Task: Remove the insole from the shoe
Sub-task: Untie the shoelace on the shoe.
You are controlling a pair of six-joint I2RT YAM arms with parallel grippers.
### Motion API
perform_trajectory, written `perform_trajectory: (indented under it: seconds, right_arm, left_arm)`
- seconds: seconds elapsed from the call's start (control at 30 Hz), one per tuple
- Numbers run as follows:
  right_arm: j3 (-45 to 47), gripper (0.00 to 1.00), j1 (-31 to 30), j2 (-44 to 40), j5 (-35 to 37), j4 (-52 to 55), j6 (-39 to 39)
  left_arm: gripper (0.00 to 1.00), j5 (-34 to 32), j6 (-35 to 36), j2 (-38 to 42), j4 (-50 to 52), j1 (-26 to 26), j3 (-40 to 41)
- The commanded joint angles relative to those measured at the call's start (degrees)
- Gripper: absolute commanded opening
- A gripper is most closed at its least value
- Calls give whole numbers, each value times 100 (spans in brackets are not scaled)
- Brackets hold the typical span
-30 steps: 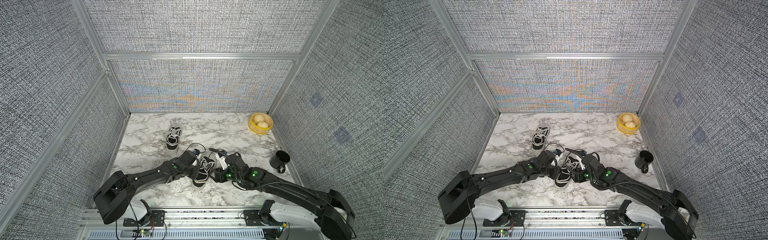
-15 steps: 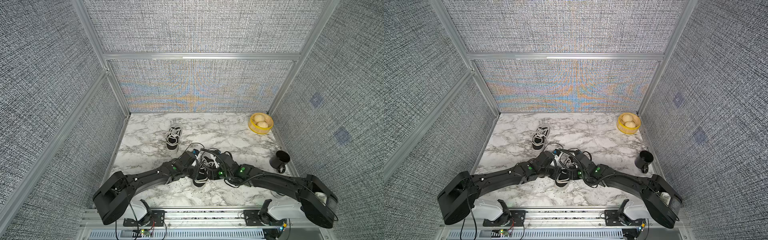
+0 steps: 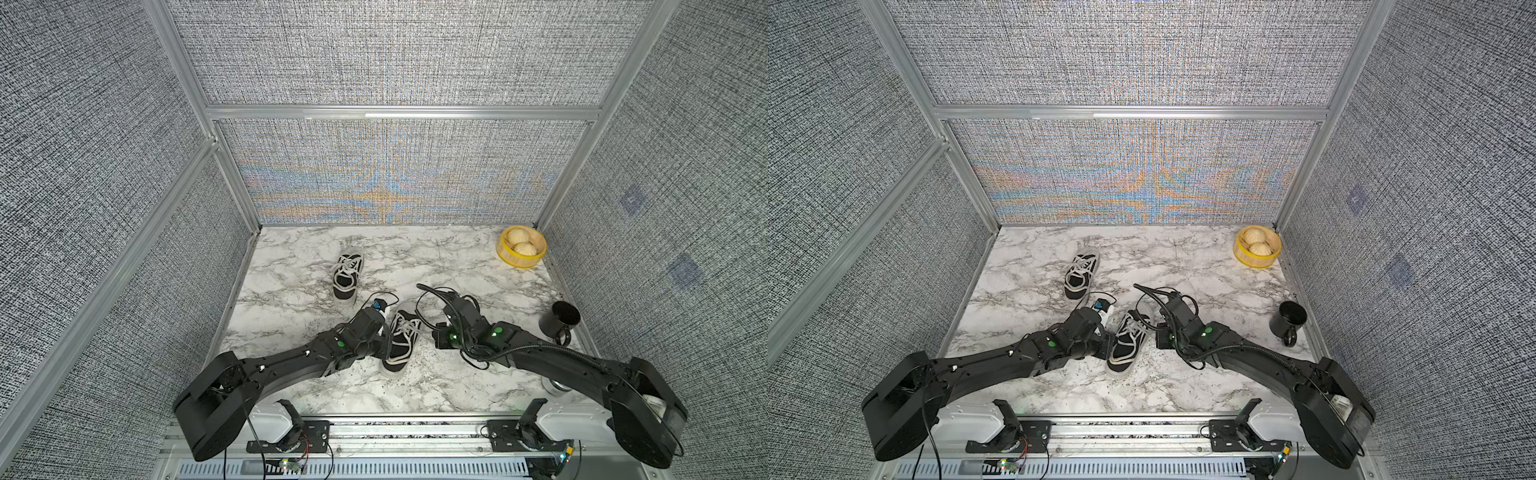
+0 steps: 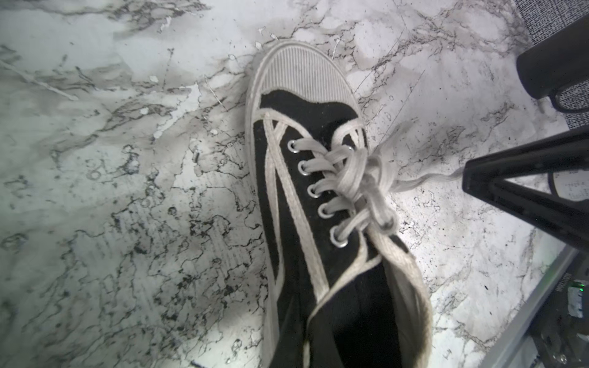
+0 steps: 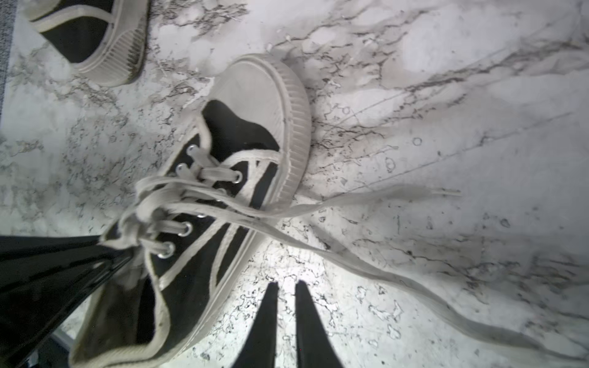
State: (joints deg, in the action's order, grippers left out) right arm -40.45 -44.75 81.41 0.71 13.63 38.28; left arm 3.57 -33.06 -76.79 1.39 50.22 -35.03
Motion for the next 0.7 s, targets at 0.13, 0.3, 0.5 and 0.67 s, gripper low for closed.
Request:
perform_trajectory:
  seconds: [0.13,0.3,0.5,0.67]
  right_arm:
    - [-419,50,-520,428,-660,-487,-504]
    - [-456,54,-550,925,-672,-570,-321]
    - [-455,26,-447,825,-83,-261,-41]
    - [93,0,203,275,113,-122,314]
  left_arm:
    - [0,260,-47,-125,-442,-9,-57]
    - [0,299,-60,-91,-446,-7,-29]
    - [0,147,-123,61,-341,-11,33]
    - [0,-492,-519,288,-83,-25,191]
